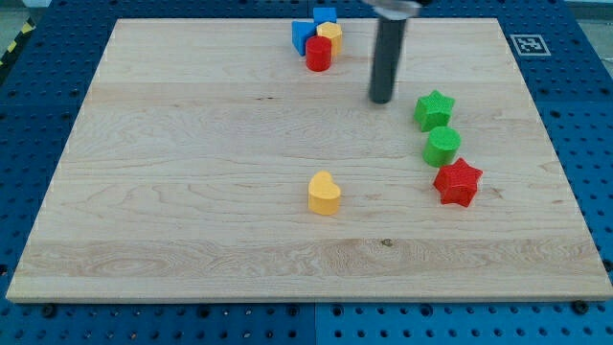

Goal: Point your arm at the green star

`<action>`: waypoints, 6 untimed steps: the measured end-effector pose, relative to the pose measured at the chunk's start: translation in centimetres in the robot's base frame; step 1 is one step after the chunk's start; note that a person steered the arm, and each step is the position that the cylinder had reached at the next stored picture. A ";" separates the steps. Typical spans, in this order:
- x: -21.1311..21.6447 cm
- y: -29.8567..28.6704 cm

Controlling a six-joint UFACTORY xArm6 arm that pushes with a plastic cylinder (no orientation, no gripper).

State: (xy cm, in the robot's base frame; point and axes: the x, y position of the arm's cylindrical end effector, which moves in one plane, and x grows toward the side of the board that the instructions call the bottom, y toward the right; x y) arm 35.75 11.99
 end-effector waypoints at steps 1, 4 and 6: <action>-0.3 8.2; 7.5 8.6; 5.1 6.7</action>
